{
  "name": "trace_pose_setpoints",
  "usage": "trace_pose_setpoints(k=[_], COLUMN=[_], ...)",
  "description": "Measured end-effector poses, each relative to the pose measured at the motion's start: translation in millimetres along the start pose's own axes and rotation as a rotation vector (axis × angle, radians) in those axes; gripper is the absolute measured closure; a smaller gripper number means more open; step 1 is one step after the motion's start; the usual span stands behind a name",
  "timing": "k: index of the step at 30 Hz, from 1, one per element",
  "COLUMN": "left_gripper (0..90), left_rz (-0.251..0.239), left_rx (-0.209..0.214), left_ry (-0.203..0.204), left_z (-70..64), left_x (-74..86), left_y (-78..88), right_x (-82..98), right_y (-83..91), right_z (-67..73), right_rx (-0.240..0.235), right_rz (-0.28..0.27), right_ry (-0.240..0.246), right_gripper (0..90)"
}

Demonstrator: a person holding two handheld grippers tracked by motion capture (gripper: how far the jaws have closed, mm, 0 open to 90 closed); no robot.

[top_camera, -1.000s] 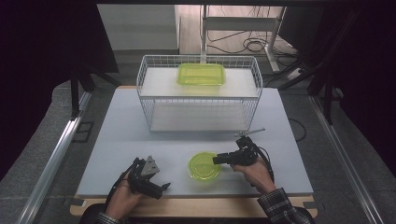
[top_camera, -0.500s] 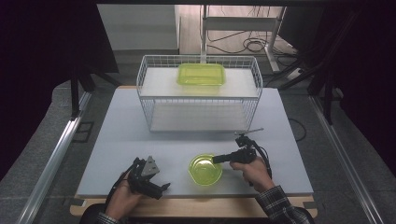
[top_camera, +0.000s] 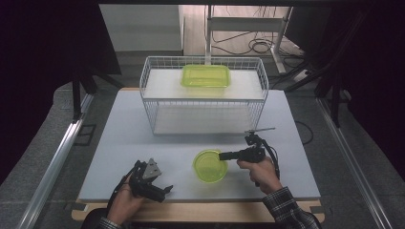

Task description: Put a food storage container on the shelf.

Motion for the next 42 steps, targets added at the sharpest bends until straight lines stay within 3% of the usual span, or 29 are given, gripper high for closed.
trace_pose_setpoints(k=[4, 20, 42], left_gripper=[1.0, 1.0, 1.2], left_rz=[0.006, 0.015, 0.020], left_rx=[-0.001, 0.000, -0.006], left_ry=[0.015, 0.014, 0.006], left_z=[1.4, 0.6, 0.3], left_x=[0.2, 0.1, 0.4], left_y=[0.3, -0.6, -1.5], right_x=[-4.6, -31.6, -71.3], right_y=[5.6, 25.6, 41.9], right_z=[0.9, 11.2, 31.7], right_rx=[0.000, 0.001, 0.015], right_rz=[-0.022, -0.125, -0.190], right_ry=[-0.004, 0.005, 0.047], right_gripper=[81.2, 81.3, 81.2])
Point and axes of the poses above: each handheld gripper's, and its own axes: y roughly backward along the jaws, x roughly out of its underside, z roughly to its left, the point moved 1 cm from there along -y, roughly forward along the jaws, and after that the axes turned 8 degrees about y, right-handed, at the moved point
